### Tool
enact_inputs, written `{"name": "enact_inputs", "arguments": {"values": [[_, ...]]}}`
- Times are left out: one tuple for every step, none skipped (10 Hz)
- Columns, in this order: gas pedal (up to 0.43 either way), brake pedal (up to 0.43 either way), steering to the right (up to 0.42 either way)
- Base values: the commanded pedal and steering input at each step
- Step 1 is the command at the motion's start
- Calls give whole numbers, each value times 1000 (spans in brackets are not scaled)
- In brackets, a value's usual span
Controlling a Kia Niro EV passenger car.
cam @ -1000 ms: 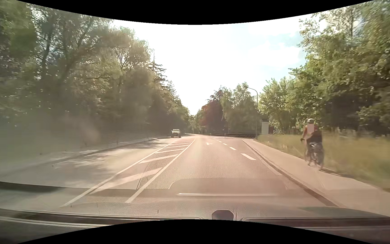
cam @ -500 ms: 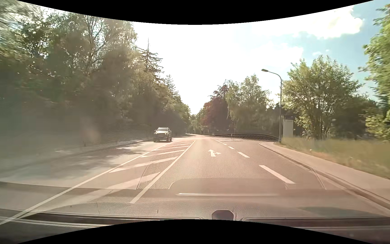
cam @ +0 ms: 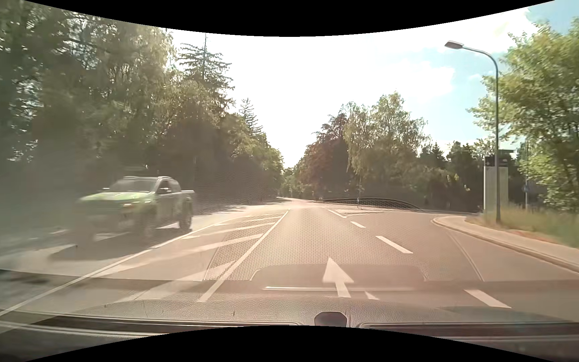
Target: Follow the waypoints while adhering to traffic rules and regulations
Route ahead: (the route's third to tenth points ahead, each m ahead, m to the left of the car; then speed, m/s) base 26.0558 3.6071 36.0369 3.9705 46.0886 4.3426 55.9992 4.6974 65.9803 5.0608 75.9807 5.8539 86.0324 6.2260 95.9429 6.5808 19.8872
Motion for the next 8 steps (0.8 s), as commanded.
{"name": "enact_inputs", "arguments": {"values": [[118, 6, -6], [110, 6, -6], [110, 6, -6], [110, 6, -6], [110, 6, -6], [110, 6, -5], [110, 6, -6], [110, 6, -5]]}}
